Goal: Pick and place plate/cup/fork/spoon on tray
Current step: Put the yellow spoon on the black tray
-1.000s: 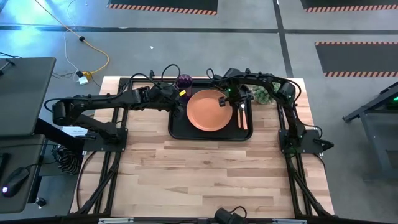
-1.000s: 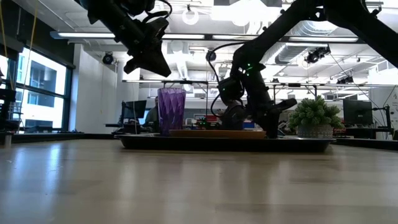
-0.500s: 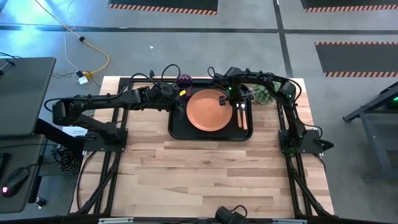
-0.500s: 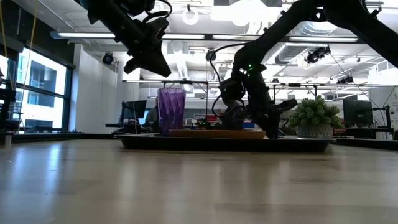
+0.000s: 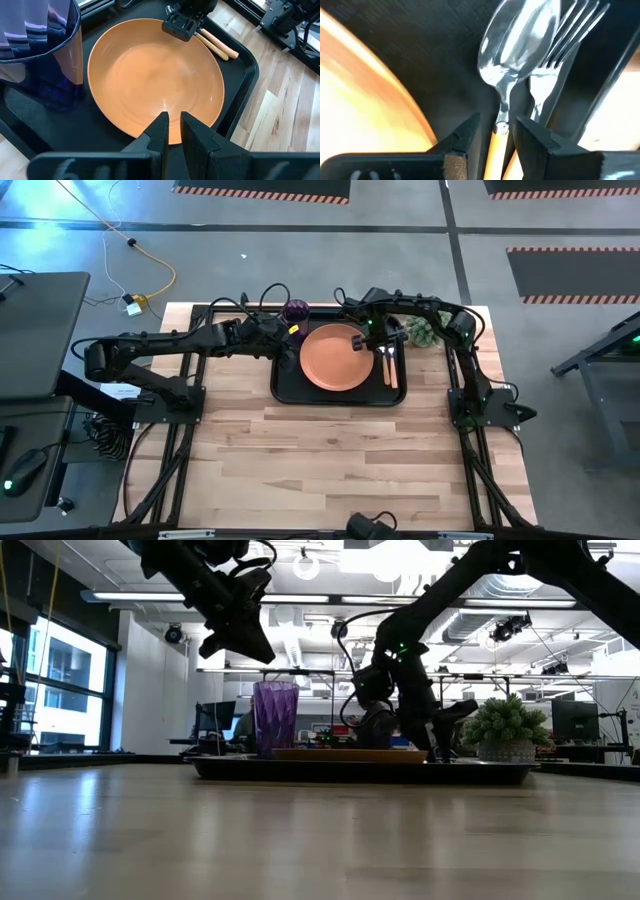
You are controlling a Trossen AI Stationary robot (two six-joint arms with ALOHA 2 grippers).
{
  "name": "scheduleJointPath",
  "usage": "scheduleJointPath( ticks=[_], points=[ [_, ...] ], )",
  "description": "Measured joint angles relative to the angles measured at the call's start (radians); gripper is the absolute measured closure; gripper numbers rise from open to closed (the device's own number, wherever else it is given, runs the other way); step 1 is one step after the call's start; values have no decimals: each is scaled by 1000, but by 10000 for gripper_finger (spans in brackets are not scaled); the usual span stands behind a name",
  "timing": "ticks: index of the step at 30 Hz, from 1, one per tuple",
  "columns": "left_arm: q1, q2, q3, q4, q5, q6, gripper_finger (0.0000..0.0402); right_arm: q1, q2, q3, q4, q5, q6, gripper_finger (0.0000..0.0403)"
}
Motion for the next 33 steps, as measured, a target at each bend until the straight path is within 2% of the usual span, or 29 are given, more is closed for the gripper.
scheduleJointPath(
  ticks=[12,18,29,33],
  points=[
    [0,0,0,0,0,0,364,0,-133,0,-4,46,-39,300],
    [0,0,0,0,0,0,364,16,-204,0,-41,135,-91,300],
    [0,0,0,0,0,0,364,77,-239,-4,-58,136,-155,300],
    [0,0,0,0,0,0,364,102,-278,-106,-3,119,-130,300]
  ],
)
